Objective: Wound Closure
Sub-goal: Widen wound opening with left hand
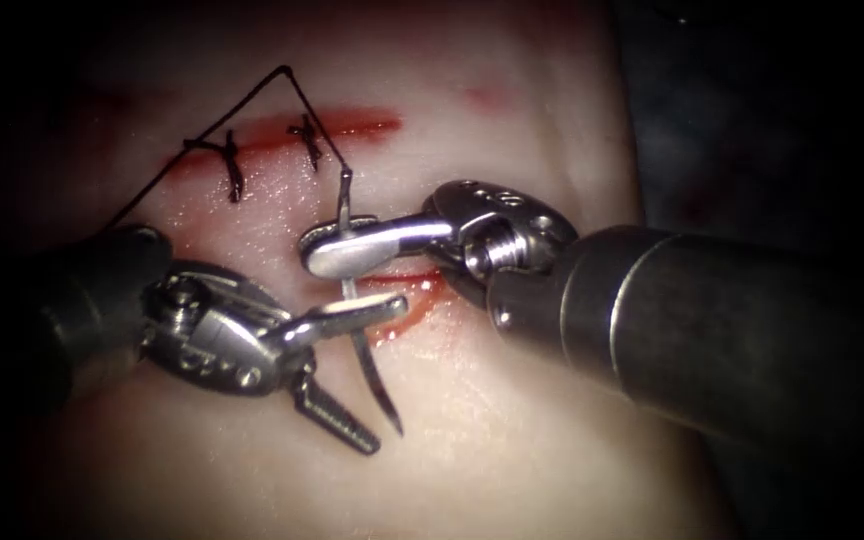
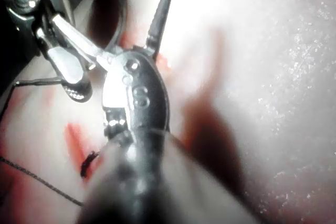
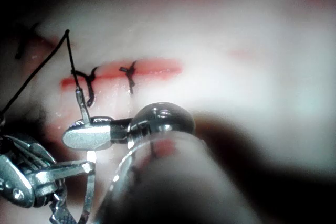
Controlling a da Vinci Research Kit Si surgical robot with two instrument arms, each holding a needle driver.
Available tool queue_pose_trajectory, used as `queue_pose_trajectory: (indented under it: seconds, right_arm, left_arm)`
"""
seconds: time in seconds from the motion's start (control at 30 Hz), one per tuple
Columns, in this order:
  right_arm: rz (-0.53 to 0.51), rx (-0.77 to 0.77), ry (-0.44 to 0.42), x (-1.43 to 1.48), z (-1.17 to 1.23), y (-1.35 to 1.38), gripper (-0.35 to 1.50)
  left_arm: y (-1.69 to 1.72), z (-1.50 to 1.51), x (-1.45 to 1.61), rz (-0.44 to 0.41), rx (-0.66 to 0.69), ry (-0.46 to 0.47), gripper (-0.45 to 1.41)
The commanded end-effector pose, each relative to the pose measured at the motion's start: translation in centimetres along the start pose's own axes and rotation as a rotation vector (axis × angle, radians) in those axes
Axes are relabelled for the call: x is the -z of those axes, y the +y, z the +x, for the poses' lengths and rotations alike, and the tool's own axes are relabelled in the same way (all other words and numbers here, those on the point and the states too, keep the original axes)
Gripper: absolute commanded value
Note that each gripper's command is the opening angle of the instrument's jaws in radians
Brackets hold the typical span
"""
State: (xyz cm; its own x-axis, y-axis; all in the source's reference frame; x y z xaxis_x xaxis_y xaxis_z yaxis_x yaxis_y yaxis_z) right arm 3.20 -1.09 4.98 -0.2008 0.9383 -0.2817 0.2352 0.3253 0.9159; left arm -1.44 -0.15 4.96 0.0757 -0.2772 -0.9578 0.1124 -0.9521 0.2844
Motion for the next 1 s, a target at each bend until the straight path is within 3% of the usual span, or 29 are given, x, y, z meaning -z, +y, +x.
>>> queue_pose_trajectory:
  seconds: [0.03, 0.17, 0.47, 0.6, 0.73, 1.0]
  right_arm:
    - [0.004, 0.014, 0.000, -0.05, 0.01, 0.07, -0.35]
    - [0.000, 0.113, 0.018, 0.00, 0.06, 0.08, -0.35]
    - [-0.048, 0.318, 0.024, 0.18, 0.16, 0.16, -0.35]
    - [-0.086, 0.426, 0.026, 0.24, 0.21, 0.18, -0.35]
    - [-0.121, 0.567, 0.023, 0.29, 0.26, 0.19, -0.35]
    - [-0.161, 0.821, 0.003, 0.44, 0.34, 0.15, -0.35]
  left_arm:
    - [-0.04, -0.06, -0.03, 0.015, 0.021, -0.025, 1.24]
    - [0.01, -0.03, 0.02, 0.065, 0.089, -0.138, 1.28]
    - [0.29, 0.05, 0.19, 0.106, 0.147, -0.215, 1.16]
    - [0.37, 0.06, 0.19, 0.148, 0.188, -0.230, 0.96]
    - [0.38, 0.03, 0.20, 0.175, 0.287, -0.237, 0.52]
    - [0.30, -0.14, 0.17, 0.302, 0.469, -0.369, 0.19]
